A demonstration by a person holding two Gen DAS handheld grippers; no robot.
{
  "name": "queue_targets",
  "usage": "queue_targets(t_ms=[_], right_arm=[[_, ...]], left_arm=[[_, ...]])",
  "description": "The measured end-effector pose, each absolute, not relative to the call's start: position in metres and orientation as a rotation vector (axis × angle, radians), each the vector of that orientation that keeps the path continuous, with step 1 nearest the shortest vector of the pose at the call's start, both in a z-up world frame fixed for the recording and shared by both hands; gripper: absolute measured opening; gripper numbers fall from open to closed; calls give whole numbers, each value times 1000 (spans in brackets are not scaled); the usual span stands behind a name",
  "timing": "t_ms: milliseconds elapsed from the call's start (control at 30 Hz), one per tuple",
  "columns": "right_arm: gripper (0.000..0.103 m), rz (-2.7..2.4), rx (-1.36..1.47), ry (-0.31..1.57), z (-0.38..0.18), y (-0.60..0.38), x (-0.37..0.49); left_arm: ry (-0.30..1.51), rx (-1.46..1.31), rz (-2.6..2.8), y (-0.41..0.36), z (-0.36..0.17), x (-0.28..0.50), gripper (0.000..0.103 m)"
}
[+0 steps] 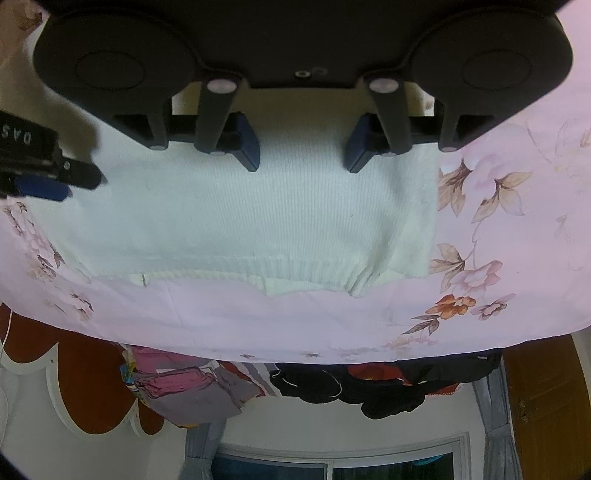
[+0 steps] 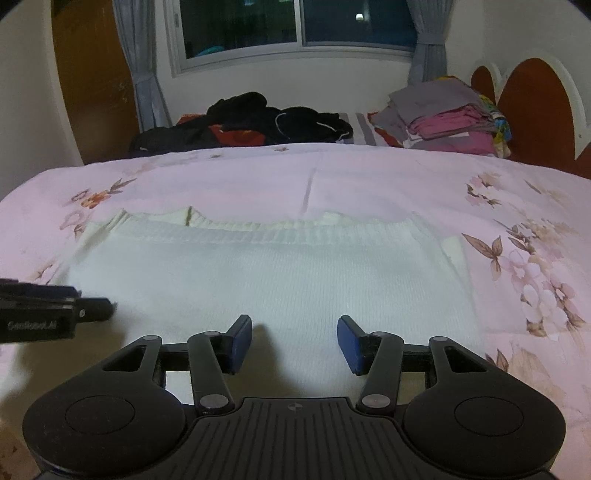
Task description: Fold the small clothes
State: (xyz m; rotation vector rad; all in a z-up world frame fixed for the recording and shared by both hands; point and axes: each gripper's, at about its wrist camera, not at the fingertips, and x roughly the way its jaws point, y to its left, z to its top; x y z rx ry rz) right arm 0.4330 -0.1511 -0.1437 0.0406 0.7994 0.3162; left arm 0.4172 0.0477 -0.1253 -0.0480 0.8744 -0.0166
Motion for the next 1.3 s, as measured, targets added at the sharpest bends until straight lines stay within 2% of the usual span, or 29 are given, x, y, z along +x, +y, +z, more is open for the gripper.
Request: queue_targets(t_ms=[300, 500, 800, 1300], right_arm=[[51, 294, 71, 807, -132, -152, 398], [51, 289, 25, 832, -137, -149, 368], [51, 137, 80, 867, -149, -178, 351], [52, 127, 20, 873, -160, -173, 349]], left_arm=[[855, -73, -67, 48, -108, 379, 53], [893, -61, -76, 59, -121, 347, 56], [907, -73, -82, 73, -129, 332, 56], [899, -40, -64, 66, -133, 328, 58]])
